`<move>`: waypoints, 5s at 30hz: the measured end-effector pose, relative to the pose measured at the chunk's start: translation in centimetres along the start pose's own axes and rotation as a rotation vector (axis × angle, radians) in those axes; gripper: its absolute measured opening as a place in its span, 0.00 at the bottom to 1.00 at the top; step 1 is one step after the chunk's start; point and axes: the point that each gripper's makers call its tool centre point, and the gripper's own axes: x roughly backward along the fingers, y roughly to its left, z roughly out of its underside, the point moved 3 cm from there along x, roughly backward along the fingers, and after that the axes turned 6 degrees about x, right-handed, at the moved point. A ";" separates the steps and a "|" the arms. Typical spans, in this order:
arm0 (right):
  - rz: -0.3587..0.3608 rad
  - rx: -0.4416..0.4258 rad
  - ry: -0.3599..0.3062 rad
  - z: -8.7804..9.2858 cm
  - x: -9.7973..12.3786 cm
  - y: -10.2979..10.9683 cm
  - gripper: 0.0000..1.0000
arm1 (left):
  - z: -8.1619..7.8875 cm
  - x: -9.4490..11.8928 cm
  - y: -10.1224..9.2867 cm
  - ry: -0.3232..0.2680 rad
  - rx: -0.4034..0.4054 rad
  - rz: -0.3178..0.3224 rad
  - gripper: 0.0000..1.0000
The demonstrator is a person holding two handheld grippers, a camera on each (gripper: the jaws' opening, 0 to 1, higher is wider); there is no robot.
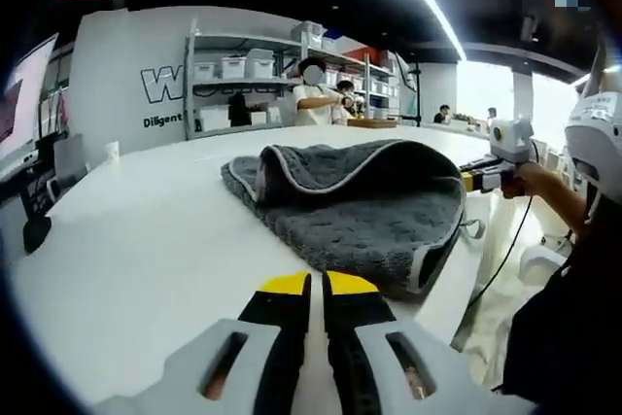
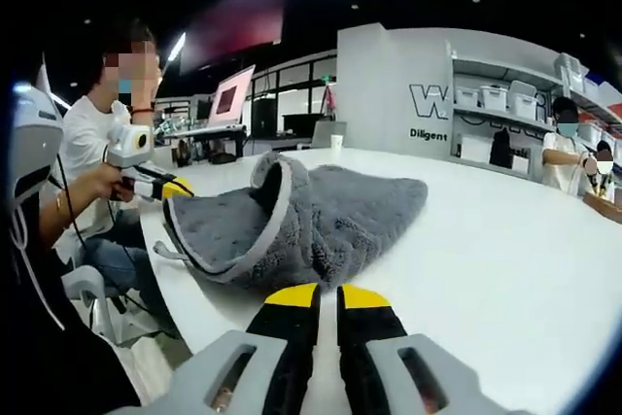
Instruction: Open the folded towel by lifting each exposed corner and separating the folded layers until the towel lies flat within the target outline without major curled edges
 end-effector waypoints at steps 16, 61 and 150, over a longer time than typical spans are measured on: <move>-0.007 0.053 -0.076 -3.4 -0.9 -0.2 0.00 | -3.3 -2.0 0.2 -0.145 0.040 0.015 0.00; -0.071 0.113 -0.162 -6.7 -2.5 0.6 0.00 | -6.4 -10.8 0.7 -0.212 0.392 0.145 0.17; -0.287 0.104 0.085 -12.9 -30.2 2.3 0.36 | -3.6 -8.7 -10.0 0.079 -0.385 0.265 0.00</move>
